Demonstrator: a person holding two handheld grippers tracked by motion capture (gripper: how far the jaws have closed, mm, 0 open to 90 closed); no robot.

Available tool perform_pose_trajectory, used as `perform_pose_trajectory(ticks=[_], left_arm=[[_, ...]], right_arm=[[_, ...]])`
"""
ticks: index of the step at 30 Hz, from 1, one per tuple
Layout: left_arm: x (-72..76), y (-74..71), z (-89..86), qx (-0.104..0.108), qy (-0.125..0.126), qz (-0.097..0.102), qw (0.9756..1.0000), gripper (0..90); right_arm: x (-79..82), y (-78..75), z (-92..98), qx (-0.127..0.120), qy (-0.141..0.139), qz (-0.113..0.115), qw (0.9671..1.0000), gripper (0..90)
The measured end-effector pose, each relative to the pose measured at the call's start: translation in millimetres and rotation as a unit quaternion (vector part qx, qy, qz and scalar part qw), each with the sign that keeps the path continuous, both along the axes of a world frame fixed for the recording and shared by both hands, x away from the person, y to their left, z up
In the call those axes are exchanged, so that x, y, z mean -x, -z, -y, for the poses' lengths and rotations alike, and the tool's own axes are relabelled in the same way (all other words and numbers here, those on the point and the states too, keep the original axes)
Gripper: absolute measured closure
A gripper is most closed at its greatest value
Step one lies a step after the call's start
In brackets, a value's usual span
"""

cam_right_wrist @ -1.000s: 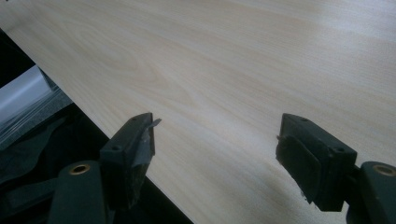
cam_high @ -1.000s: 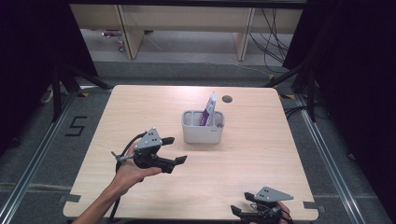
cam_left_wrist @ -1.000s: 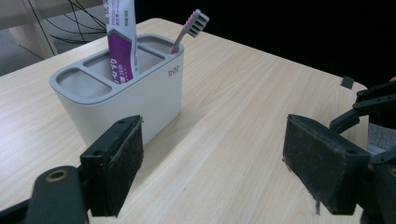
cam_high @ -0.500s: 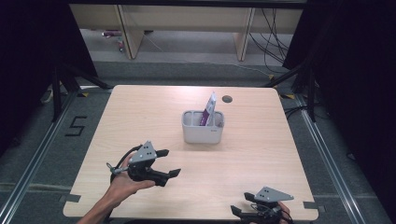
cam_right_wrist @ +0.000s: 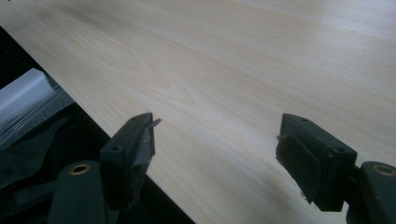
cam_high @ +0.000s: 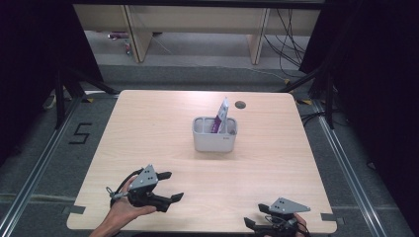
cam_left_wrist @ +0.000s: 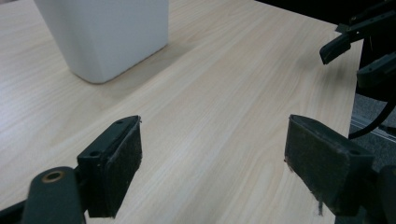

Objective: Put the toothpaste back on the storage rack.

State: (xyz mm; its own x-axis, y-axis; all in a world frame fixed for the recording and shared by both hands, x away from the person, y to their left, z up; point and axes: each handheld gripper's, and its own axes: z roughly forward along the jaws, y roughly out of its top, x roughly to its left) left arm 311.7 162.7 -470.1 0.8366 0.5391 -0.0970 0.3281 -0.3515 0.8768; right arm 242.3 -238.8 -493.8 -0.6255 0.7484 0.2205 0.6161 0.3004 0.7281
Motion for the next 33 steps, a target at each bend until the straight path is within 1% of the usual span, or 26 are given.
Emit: perform_pose_trajectory(ticks=[1, 2, 3, 4, 6, 7, 8, 9, 10, 11, 12, 16, 17, 18, 19, 20, 21, 23, 24, 26, 27, 28, 29, 30, 32, 33], left_arm=[[1.5, 1.8, -1.9, -0.001, 0.000, 0.001, 1.0000, 18.5], [3.5, 3.3, -3.5, -0.004, -0.004, 0.001, 1.0000, 18.5], [5.5, 4.5, -5.0, -0.008, -0.008, 0.006, 0.9999, 18.5], [7.0, 5.5, -7.4, -0.017, -0.006, 0.010, 0.9998, 18.5], [10.8, 8.5, -9.7, -0.014, -0.008, 0.007, 0.9998, 18.4], [12.2, 9.1, -11.6, -0.020, -0.004, 0.007, 0.9998, 18.4], [13.9, 9.8, -12.5, -0.020, -0.006, 0.008, 0.9998, 18.4], [16.0, 9.4, -13.9, -0.026, -0.008, 0.009, 0.9996, 18.4], [17.3, 10.3, -13.8, -0.018, -0.007, 0.009, 0.9998, 18.5], [18.7, 10.3, -14.5, -0.021, -0.006, 0.010, 0.9997, 18.4], [20.0, 10.7, -14.9, -0.019, -0.005, 0.009, 0.9998, 18.4], [25.0, 11.2, -16.9, -0.026, -0.001, 0.012, 0.9996, 18.3], [26.7, 12.4, -16.1, -0.019, -0.003, 0.010, 0.9998, 18.4], [26.2, 11.7, -19.0, -0.041, 0.004, 0.016, 0.9990, 18.3], [28.9, 13.5, -16.8, -0.021, -0.002, 0.009, 0.9997, 18.3], [29.8, 13.7, -18.1, -0.028, 0.001, 0.008, 0.9996, 18.3], [31.2, 14.8, -17.8, -0.026, 0.002, 0.007, 0.9996, 18.3], [34.2, 15.2, -18.3, -0.032, 0.004, 0.003, 0.9995, 18.2], [36.5, 16.0, -17.1, -0.024, 0.001, 0.000, 0.9997, 18.1], [39.2, 17.3, -16.8, -0.019, 0.006, -0.004, 0.9998, 18.1], [40.0, 17.4, -17.9, -0.027, 0.009, -0.001, 0.9996, 18.0], [41.7, 18.5, -17.4, -0.024, 0.010, -0.004, 0.9996, 17.9], [43.0, 19.5, -17.7, -0.029, 0.013, -0.004, 0.9995, 17.9], [44.7, 20.8, -17.2, -0.027, 0.012, -0.005, 0.9995, 17.9], [46.4, 22.2, -18.2, -0.037, 0.017, -0.006, 0.9992, 17.8], [47.5, 23.2, -18.1, -0.037, 0.016, -0.009, 0.9992, 17.5]], right_arm=[[-1.3, 0.1, 1.3, 0.008, -0.004, 0.012, 0.9999, 28.2], [-1.2, 0.4, 0.6, 0.002, -0.002, 0.006, 1.0000, 28.2], [-1.6, 0.9, 0.3, 0.000, -0.003, 0.007, 1.0000, 28.2], [-1.7, 0.9, 0.2, 0.001, -0.003, 0.006, 1.0000, 28.2], [-1.7, 1.1, 0.2, 0.002, -0.002, 0.006, 1.0000, 28.2], [-1.6, 1.1, 0.1, 0.002, 0.000, 0.005, 1.0000, 28.2], [-0.9, 0.5, 0.1, 0.006, 0.002, 0.003, 1.0000, 28.2], [-0.4, 0.4, -0.1, 0.007, 0.002, 0.005, 1.0000, 28.2], [-1.1, 1.2, 0.1, 0.006, -0.002, 0.009, 0.9999, 28.2], [-0.8, 1.3, 0.0, 0.008, 0.001, 0.012, 0.9999, 28.2], [-0.6, 1.2, 0.0, 0.010, 0.003, 0.013, 0.9999, 28.2], [-1.2, 1.8, -0.5, 0.009, -0.001, 0.014, 0.9999, 28.2], [-1.1, 1.6, -0.6, 0.010, 0.000, 0.014, 0.9999, 28.2], [-1.2, 1.8, -0.8, 0.007, -0.002, 0.010, 0.9999, 28.2], [-1.1, 1.6, -0.7, 0.008, -0.001, 0.012, 0.9999, 28.2], [-1.1, 1.8, -1.1, 0.004, -0.004, 0.008, 1.0000, 28.2], [-0.9, 1.8, -1.2, 0.005, -0.004, 0.008, 0.9999, 28.2], [-0.2, 1.2, -1.3, 0.008, -0.002, 0.007, 0.9999, 28.2], [-0.7, 1.4, -1.0, 0.010, -0.004, 0.011, 0.9999, 28.2], [-0.7, 1.5, -1.1, 0.009, -0.005, 0.010, 0.9999, 28.2], [-0.6, 1.5, -1.2, 0.009, -0.005, 0.010, 0.9999, 28.2], [-0.3, 0.8, -1.2, 0.014, -0.002, 0.010, 0.9999, 28.2], [-0.1, 0.7, -1.6, 0.013, -0.002, 0.008, 0.9999, 28.2], [0.7, 0.3, -2.1, 0.011, 0.000, 0.003, 0.9999, 28.2], [0.7, 0.3, -2.3, 0.012, 0.000, 0.004, 0.9999, 28.2], [0.5, 0.3, -2.1, 0.014, 0.000, 0.008, 0.9999, 28.2]])
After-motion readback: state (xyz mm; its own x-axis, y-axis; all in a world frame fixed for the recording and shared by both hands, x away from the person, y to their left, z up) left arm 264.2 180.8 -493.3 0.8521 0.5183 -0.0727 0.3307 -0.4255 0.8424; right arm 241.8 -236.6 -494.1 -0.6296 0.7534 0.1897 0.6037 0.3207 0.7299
